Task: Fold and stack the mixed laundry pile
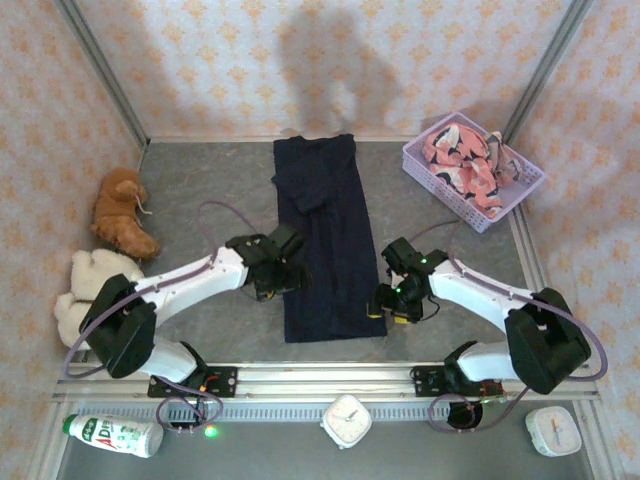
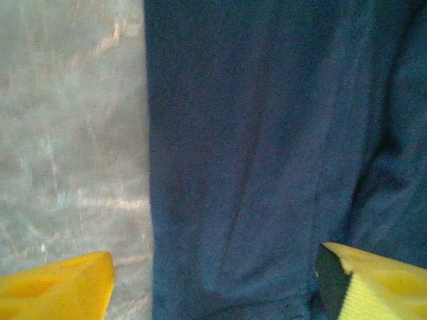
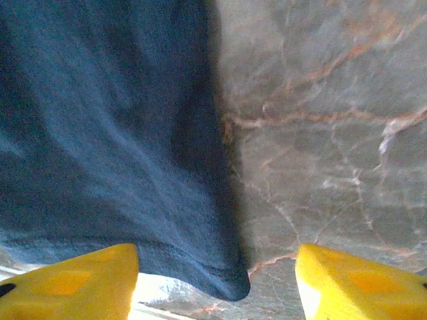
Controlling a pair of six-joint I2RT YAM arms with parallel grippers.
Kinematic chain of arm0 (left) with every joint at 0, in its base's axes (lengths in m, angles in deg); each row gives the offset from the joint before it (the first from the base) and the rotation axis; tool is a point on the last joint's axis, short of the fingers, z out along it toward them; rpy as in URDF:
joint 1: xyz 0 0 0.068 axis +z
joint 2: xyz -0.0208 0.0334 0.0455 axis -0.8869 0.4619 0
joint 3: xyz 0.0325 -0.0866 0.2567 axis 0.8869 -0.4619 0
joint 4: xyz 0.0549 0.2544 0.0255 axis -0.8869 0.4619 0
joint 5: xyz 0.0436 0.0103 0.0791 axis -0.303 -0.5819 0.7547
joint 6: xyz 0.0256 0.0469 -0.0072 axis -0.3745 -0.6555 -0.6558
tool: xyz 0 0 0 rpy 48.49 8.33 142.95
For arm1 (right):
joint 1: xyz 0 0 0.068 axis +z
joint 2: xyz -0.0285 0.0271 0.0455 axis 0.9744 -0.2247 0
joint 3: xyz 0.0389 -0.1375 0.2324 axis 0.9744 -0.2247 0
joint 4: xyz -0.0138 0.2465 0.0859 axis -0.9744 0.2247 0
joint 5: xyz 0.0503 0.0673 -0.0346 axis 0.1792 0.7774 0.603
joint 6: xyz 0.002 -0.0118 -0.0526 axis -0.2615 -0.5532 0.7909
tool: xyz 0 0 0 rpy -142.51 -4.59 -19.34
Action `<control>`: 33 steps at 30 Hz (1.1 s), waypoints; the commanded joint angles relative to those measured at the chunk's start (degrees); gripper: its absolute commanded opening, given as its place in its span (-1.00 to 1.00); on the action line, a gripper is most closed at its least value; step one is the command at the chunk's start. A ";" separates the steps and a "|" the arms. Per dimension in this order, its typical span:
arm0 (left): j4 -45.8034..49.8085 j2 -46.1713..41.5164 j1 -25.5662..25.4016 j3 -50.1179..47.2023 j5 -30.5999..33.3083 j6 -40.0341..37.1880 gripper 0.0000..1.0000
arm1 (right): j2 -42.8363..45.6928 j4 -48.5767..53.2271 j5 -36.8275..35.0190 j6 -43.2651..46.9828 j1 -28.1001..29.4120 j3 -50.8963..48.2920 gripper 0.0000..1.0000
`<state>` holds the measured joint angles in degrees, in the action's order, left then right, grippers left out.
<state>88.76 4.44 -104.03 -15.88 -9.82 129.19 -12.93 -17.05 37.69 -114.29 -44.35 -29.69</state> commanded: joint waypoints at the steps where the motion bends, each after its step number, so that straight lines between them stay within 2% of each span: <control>1: 1.07 -4.68 -2.73 -3.83 3.20 5.91 0.48 | 1.03 -2.86 2.61 -2.46 0.29 -2.09 0.23; 9: -1.45 -6.05 -10.43 -10.48 -0.52 8.10 0.13 | -2.02 -5.32 2.31 -3.13 0.75 -2.28 0.07; 12: -4.02 -4.92 -12.74 -12.01 -1.02 9.70 -0.18 | -3.70 -6.41 2.72 -3.98 1.36 -2.47 -0.03; 13: -4.96 -4.66 -13.27 -12.64 -0.80 10.26 -0.22 | -3.70 -6.67 2.44 -4.44 1.99 -2.31 -0.05; 17: -8.48 -3.15 -13.96 -14.28 -0.71 10.59 -0.18 | -3.78 -7.65 1.35 -5.77 4.79 -2.14 -0.13; 22: -11.55 0.86 -14.25 -14.18 -1.24 9.99 -0.22 | -4.92 -8.04 -0.90 -6.14 6.53 -1.64 -0.39; 26: -10.55 2.42 -14.62 -13.24 -0.76 10.22 -0.73 | -5.13 -9.05 -1.69 -5.71 6.56 -0.18 -0.64; 27: -10.00 2.19 -14.62 -12.78 -0.59 10.44 -0.93 | -5.30 -9.07 -1.70 -5.38 6.55 0.53 -0.73; 28: -9.04 1.87 -14.62 -12.07 -0.16 10.59 -1.00 | -5.50 -8.93 -1.67 -5.07 6.54 1.42 -0.81; 30: -5.31 1.25 -14.54 -9.52 1.42 10.55 -1.00 | -5.48 -7.72 -2.47 -4.35 6.58 3.59 -0.97; 33: 1.05 0.85 -13.64 -4.28 4.39 9.10 -1.00 | -4.67 -4.16 -6.55 -3.79 6.45 7.84 -1.00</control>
<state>84.12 5.57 -118.30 -24.93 -9.87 139.07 -18.26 -21.82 34.26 -119.18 -37.99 -26.02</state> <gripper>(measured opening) 0.049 0.054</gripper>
